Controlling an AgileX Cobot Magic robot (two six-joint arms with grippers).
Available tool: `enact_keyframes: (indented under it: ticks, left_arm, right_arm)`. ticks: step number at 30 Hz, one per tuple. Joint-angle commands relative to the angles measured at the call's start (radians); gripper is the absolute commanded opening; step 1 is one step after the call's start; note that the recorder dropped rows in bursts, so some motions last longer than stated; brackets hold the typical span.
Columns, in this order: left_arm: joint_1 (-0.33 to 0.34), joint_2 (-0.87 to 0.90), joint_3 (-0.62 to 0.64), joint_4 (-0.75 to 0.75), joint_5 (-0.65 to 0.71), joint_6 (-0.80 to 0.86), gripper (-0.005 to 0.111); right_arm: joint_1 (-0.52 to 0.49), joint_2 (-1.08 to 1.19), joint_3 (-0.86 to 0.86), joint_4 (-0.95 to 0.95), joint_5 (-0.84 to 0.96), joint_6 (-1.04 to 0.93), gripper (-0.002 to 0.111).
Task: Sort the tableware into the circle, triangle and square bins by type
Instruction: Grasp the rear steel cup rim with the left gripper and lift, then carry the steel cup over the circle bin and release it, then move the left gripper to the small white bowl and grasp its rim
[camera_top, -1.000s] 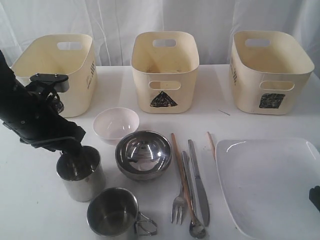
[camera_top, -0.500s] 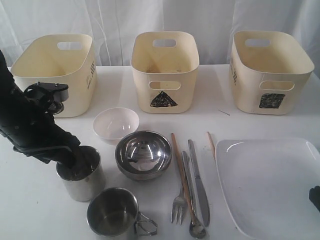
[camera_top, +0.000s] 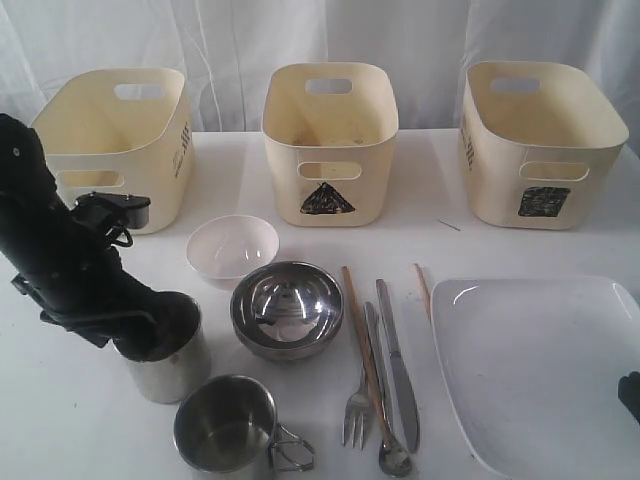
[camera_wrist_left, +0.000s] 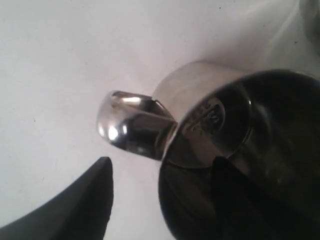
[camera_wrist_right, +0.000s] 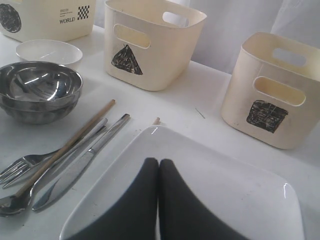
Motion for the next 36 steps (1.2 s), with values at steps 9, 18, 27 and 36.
enact_keyframes:
  ticks: [9, 18, 27, 36]
  left_arm:
    - [-0.005, 0.008, -0.006, 0.191, 0.036, -0.005, 0.0]
    - [-0.005, -0.224, -0.121, 0.226, 0.127, -0.007, 0.0]
    - [0.155, -0.123, -0.466, 0.408, -0.245, -0.131, 0.0]
    - [0.234, 0.35, -0.737, 0.377, -0.336, -0.129, 0.007]
  right_arm:
    - [-0.007, -0.006, 0.007, -0.002, -0.014, 0.002, 0.0]
    - [-0.007, -0.006, 0.007, -0.002, -0.014, 0.002, 0.0]
    - [-0.007, -0.006, 0.007, -0.002, -0.014, 0.002, 0.0]
    - [-0.007, -0.006, 0.007, -0.002, -0.014, 0.029, 0.0]
